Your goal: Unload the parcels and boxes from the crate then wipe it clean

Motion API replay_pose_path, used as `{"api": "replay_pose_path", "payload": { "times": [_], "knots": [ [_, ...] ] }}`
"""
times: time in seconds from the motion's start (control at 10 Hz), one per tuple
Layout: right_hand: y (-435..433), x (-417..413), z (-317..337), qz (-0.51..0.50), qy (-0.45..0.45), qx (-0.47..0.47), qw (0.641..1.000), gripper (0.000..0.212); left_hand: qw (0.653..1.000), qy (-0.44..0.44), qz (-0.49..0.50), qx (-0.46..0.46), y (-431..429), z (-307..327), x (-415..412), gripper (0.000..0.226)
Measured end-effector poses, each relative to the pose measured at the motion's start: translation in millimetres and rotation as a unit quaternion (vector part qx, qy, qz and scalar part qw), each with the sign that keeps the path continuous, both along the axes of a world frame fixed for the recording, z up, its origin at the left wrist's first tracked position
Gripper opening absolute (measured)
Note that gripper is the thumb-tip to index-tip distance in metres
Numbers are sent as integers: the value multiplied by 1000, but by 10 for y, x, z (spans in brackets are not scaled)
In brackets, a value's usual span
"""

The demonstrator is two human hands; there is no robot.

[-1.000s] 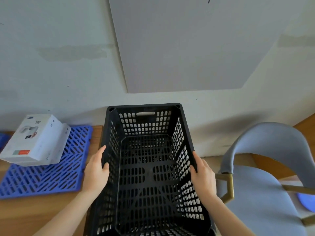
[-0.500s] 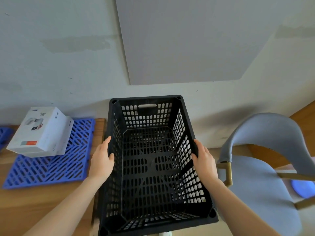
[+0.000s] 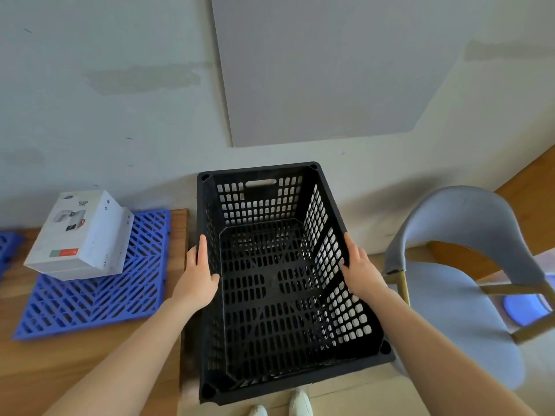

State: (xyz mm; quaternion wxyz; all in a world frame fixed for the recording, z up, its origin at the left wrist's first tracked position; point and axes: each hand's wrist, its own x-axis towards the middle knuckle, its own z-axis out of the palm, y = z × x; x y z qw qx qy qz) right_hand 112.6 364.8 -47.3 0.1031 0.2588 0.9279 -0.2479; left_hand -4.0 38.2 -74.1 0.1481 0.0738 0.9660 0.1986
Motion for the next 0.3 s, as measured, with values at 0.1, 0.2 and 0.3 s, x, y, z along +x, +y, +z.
{"api": "replay_pose_path", "payload": {
  "times": [0.1,0.2,0.3],
  "knots": [
    [-129,154,86,2,-13,97,995,76,998,-35,-13,57,-79,81,12,91],
    [-309,350,154,-5,37,153,988,68,994,-26,-8,104,-216,139,91,76],
    [-495,473,254,9,65,171,983,64,992,16,-2,122,-350,271,173,58]
  ]
}}
